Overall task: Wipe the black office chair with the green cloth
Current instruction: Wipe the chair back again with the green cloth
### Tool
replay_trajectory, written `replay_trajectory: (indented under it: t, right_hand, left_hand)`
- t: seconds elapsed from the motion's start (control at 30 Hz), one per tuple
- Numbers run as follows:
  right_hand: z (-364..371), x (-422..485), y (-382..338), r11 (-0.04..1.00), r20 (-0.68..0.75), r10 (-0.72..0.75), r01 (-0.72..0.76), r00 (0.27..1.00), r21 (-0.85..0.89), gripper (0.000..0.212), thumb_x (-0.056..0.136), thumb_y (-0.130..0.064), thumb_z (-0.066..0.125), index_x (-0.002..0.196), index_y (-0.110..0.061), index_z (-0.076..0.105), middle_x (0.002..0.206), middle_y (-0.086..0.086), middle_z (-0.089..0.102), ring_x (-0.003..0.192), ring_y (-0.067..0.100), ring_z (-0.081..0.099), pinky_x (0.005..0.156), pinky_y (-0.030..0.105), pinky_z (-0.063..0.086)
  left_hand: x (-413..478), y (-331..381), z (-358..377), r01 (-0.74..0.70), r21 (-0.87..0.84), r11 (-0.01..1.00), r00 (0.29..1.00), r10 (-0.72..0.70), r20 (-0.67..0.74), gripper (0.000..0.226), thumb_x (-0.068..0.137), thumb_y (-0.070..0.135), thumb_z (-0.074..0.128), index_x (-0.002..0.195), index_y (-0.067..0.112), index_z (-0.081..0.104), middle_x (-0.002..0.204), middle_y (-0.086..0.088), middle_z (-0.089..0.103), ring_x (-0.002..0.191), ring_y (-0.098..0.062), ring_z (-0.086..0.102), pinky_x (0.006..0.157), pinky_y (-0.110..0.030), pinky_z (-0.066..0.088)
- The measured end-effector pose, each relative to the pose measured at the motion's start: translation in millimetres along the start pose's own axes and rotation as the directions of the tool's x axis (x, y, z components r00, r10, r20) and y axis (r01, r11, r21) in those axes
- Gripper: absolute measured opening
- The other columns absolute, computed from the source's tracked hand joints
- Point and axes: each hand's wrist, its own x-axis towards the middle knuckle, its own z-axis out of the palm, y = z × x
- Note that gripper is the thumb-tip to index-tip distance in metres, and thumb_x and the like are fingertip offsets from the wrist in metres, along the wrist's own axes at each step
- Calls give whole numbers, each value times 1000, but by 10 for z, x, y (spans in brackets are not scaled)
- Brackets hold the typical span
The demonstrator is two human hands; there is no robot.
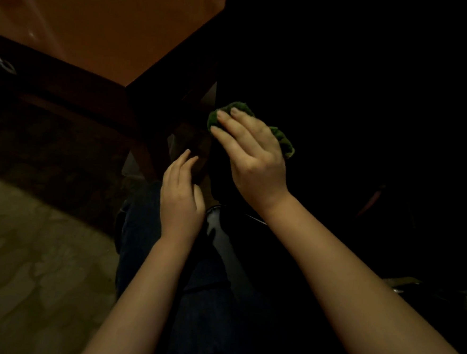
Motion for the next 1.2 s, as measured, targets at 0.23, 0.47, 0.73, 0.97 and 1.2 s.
replay_trajectory:
  t: [0.23,0.47,0.73,0.97,1.2]
  right_hand:
    - [151,-287,-98,993,74,-65,57,995,102,31,85,-2,64,115,-5,71,127,10,64,121,26,59,101,40,47]
    - [315,-654,-194,979,195,-146,114,970,167,28,82,3,64,108,-2,73,122,11,66,114,27,63,102,38,43]
    - [606,-1466,35,989,759,-6,-107,651,100,45,101,-19,41,146,-14,41,152,4,38,138,20,38,104,13,19]
    - [623,-1646,154,934,866,-7,-306,500,185,47,100,-21,42,147,-19,38,155,0,32,141,17,28,106,16,18]
    - [158,-1348,125,958,446,-207,87,871,275,51,101,-9,30,80,4,74,88,18,73,86,32,72,78,39,59]
  left_hand:
    - [-32,2,-30,-20,-42,999,999,18,-28,52,88,-8,49,138,4,47,147,-9,45,137,-21,38,115,-32,30]
    - [-51,8,-52,-22,-51,998,999,21,-29,49,88,-8,49,136,2,48,144,-11,47,135,-23,41,114,-30,31]
    - [-60,17,-54,-12,-44,999,1000,13,27,45,90,-7,50,134,1,51,146,-9,46,138,-22,39,115,-35,33]
    - [-72,63,-28,-27,-13,1000,998,28,47,41,91,-5,52,131,1,54,142,-11,49,136,-24,40,114,-29,28]
    - [-119,119,3,-101,7,995,993,101,61,40,89,-6,55,129,0,55,138,-14,52,134,-28,42,115,-29,27]
